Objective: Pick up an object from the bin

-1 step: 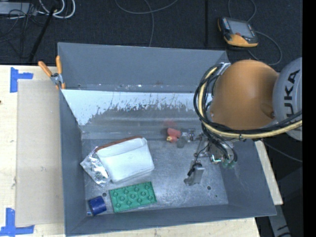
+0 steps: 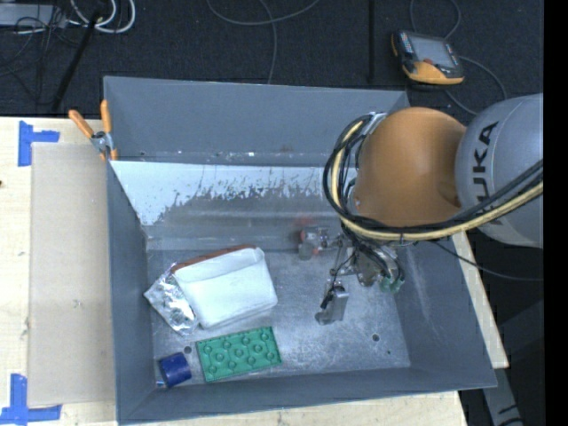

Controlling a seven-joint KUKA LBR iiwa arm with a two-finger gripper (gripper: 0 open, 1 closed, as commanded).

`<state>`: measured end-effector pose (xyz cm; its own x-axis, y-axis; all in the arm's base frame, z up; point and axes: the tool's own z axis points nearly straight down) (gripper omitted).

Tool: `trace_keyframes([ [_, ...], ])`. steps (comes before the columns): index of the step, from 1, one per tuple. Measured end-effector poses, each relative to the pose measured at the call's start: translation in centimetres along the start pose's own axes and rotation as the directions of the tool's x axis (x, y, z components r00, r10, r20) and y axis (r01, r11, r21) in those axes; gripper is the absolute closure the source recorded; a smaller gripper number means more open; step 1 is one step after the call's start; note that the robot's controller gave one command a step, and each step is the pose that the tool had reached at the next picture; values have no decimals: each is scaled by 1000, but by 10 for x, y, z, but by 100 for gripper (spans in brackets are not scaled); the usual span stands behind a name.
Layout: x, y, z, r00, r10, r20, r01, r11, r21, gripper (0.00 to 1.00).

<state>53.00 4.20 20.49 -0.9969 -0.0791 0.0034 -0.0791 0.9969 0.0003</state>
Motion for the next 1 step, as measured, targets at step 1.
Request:
trace_keyframes([
  [1,-57,-4,20,999,-45,5,45,999,0,0],
])
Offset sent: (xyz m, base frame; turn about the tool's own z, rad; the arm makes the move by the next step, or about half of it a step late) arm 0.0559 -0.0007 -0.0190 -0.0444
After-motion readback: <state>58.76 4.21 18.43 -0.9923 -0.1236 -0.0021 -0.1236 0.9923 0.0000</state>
